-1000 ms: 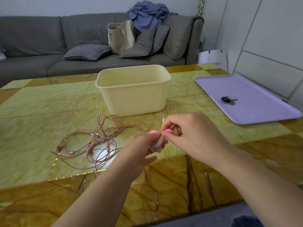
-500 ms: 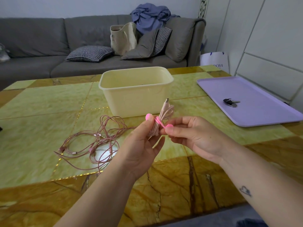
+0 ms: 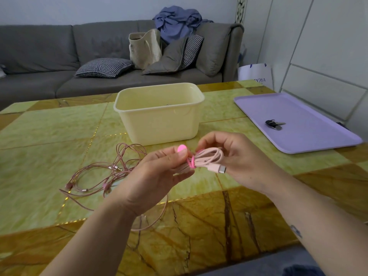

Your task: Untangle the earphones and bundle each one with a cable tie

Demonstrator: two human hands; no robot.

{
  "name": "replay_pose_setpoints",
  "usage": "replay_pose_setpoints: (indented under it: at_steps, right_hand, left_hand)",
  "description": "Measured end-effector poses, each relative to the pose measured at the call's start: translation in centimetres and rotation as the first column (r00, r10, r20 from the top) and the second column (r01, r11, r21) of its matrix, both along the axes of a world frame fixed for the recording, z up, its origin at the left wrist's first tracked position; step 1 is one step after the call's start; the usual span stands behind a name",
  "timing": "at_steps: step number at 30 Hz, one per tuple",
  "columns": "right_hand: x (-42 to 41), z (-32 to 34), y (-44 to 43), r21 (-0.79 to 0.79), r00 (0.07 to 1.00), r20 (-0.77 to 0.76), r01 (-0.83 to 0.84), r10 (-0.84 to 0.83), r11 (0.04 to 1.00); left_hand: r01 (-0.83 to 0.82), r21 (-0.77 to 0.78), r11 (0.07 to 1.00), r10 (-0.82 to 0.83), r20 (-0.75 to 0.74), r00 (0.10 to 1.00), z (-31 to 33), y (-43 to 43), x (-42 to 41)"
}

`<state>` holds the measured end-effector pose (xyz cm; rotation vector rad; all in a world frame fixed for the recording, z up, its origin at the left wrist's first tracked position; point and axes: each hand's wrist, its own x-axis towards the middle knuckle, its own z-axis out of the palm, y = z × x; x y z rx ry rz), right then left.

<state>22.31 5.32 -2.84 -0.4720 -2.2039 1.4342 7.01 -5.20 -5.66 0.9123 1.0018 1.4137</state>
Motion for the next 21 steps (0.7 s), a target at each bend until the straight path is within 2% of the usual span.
replay_pose_setpoints:
  at_steps: [3, 6, 11, 19, 21]
  right_hand:
    - [0.2, 0.4, -0.5, 0.146, 0.998, -0.003, -0.054, 0.055, 0.988]
    - [0.2, 0.4, -0.8, 0.187, 0.996, -0.022, -0.081, 0.086, 0.979]
    - [0.3, 0.5, -0.8, 0.172, 0.991, 0.016, -0.131, 0.130, 0.976]
    - [0.4, 0.6, -1.4, 0.144, 0.984, -0.061, -0.160, 0.170, 0.977]
    - [0.5, 0.5, -1.3, 0.165, 0.989, -0.053, -0.125, 0.135, 0.978]
  left_hand:
    - [0.051, -0.026, 0.998, -0.051, 0.003, 0.999, -0.3, -0.3, -0.6]
    - [0.082, -0.001, 0.997, -0.082, 0.044, 0.996, -0.4, -0.6, -0.6]
    - [0.066, -0.091, 0.994, -0.060, 0.062, 0.996, 0.1, -0.5, -0.5]
    - [0.096, -0.181, 0.979, -0.076, 0.114, 0.991, -0.2, -0.6, -0.1]
    - [0.119, -0.185, 0.975, -0.097, 0.127, 0.987, -0.5, -0.6, -0.2]
